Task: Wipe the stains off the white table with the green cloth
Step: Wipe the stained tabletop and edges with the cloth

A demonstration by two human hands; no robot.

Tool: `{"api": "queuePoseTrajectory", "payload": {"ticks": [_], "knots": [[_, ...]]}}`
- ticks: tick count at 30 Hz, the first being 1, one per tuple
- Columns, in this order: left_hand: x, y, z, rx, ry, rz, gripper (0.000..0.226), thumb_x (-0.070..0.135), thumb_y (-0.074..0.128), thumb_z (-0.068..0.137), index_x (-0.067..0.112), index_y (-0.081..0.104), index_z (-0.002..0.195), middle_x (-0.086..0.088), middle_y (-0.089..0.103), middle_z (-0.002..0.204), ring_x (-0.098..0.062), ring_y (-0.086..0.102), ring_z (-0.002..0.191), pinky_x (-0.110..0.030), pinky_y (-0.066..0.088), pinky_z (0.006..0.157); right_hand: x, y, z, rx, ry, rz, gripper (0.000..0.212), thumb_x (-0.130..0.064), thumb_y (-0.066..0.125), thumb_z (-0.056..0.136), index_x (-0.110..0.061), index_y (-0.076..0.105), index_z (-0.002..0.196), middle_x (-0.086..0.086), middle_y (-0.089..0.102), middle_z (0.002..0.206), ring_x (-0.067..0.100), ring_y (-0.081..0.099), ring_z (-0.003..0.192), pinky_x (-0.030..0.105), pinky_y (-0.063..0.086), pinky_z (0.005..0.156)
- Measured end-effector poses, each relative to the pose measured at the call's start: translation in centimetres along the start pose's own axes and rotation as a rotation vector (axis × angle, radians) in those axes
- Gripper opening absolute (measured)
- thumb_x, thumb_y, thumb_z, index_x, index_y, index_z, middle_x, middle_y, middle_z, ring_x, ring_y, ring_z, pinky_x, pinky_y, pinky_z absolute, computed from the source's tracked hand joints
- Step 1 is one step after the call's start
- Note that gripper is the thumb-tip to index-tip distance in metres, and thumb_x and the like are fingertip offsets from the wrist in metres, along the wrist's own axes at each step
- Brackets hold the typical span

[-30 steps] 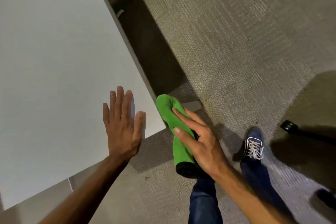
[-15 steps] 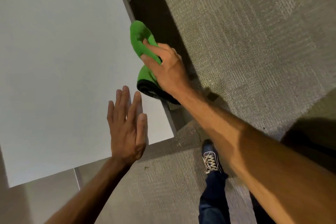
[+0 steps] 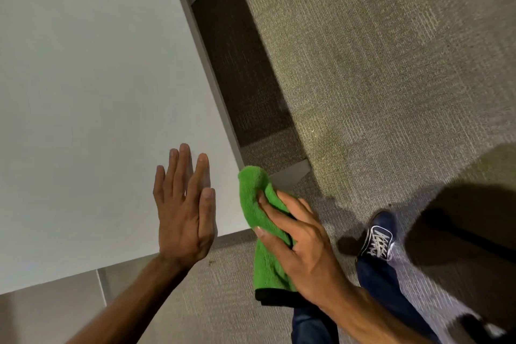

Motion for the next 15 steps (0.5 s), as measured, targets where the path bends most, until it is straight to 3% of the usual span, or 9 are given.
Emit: {"api": "queuePoseTrajectory", "payload": {"ticks": [2, 5, 10, 13, 15], "knots": [[0.0, 0.0, 0.0, -0.003, -0.002, 0.0, 0.058, 0.026, 0.025, 0.105, 0.015, 0.025, 0.162, -0.01, 0.012, 0.173, -0.03, 0.008, 0.161, -0.066, 0.012, 0.124, -0.4, -0.2, 2.5, 0.028, -0.016, -0.003, 0.05, -0.052, 0.051, 0.097, -0.04, 0.039, 0.143, -0.029, 0.04, 0.141, -0.002, 0.038, 0.13, 0.037, 0.04, 0.111], [-0.2, 0.1, 0.0, -0.009, -0.002, 0.004, 0.058, 0.026, 0.024, 0.106, 0.015, 0.024, 0.162, -0.009, 0.011, 0.173, -0.029, 0.007, 0.161, -0.066, 0.012, 0.124, -1.6, -0.5, 9.2, 0.082, -0.032, -0.007, 0.049, -0.042, 0.06, 0.097, -0.025, 0.052, 0.143, -0.004, 0.055, 0.14, 0.011, 0.046, 0.12, 0.037, 0.045, 0.103], [-0.3, 0.3, 0.0, 0.004, 0.017, 0.012, 0.057, 0.027, 0.024, 0.106, 0.015, 0.023, 0.163, -0.01, 0.011, 0.173, -0.031, 0.008, 0.161, -0.065, 0.011, 0.124, -3.3, -0.7, 19.1, 0.138, -0.072, -0.053, 0.046, -0.04, 0.06, 0.099, -0.027, 0.056, 0.142, 0.003, 0.06, 0.135, 0.019, 0.052, 0.117, 0.048, 0.047, 0.1], [-0.4, 0.3, 0.0, 0.009, 0.021, 0.012, 0.058, 0.025, 0.027, 0.106, 0.015, 0.024, 0.162, -0.011, 0.012, 0.172, -0.031, 0.008, 0.161, -0.066, 0.011, 0.124, -3.1, -0.4, 19.0, 0.133, -0.048, -0.018, 0.045, -0.04, 0.058, 0.1, -0.024, 0.056, 0.143, 0.004, 0.061, 0.135, 0.021, 0.053, 0.12, 0.048, 0.047, 0.101], [-0.4, 0.2, 0.0, 0.016, 0.027, 0.007, 0.057, 0.026, 0.026, 0.106, 0.013, 0.026, 0.162, -0.013, 0.013, 0.172, -0.032, 0.009, 0.16, -0.065, 0.011, 0.124, -2.6, 0.0, 16.5, 0.124, -0.017, 0.042, 0.046, -0.037, 0.058, 0.101, -0.02, 0.056, 0.143, 0.004, 0.061, 0.135, 0.021, 0.053, 0.123, 0.039, 0.047, 0.104]]}}
Point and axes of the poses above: each hand's wrist, its own z-axis towards the middle knuckle, its own y-axis out of the palm, x = y × z, the point moved 3 cm from there along z, towards the middle knuckle
